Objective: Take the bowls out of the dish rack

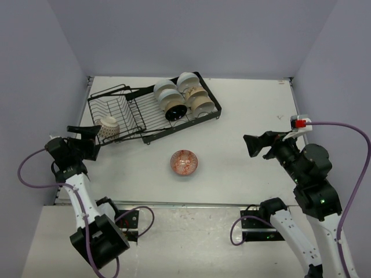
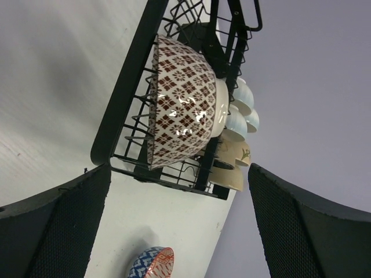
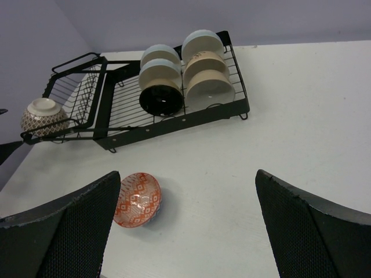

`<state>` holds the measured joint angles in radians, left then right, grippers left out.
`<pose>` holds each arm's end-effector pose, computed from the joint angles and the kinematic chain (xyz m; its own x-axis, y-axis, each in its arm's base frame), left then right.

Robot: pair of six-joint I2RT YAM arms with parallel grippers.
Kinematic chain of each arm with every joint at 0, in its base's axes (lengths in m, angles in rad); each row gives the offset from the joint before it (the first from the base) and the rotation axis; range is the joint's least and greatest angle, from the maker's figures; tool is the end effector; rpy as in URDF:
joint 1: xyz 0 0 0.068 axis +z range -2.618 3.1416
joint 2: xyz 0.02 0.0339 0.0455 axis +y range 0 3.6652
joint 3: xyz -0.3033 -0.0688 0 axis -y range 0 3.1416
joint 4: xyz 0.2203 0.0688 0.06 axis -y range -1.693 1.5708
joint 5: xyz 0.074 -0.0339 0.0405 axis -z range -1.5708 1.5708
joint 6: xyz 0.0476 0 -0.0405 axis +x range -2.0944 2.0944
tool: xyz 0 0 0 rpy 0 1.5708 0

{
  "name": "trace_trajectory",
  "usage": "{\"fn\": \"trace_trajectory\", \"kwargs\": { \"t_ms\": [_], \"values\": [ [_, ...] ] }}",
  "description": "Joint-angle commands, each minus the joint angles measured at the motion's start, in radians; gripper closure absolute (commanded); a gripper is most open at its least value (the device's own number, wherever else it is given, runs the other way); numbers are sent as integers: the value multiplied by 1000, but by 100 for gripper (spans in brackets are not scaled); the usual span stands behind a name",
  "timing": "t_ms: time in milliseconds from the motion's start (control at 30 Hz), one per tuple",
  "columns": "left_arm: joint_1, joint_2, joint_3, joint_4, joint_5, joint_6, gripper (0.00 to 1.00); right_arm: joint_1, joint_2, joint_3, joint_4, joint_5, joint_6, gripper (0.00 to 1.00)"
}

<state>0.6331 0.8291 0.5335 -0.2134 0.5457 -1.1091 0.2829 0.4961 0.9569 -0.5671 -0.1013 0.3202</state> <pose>0.1303 0.0650 0.2745 -0.0494 -0.9855 -0.1626 -0.4142 0.1683 -0.8945 0.0415 0.0171 0.3967 -0.2145 0.2637 -0.9404 -0.3232 0.8894 0.3232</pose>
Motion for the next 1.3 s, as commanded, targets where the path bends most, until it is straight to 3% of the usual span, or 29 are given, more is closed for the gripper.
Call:
{"fn": "trace_trajectory", "kwargs": {
  "t_ms": [0,200,1067,1267],
  "values": [
    [8,4,89,66,17,18,0,4,-8,-4,32,-29,-12,1],
    [7,-1,160,-37,-38,87,0,2,-7,-6,33,-34,-10,1],
    [8,103,40,184,-56,-49,0,2,10,-10,39,-49,-13,1],
    [8,134,-26,367,-4,-109,0,4,13,-12,47,-57,-13,1]
  ]
}}
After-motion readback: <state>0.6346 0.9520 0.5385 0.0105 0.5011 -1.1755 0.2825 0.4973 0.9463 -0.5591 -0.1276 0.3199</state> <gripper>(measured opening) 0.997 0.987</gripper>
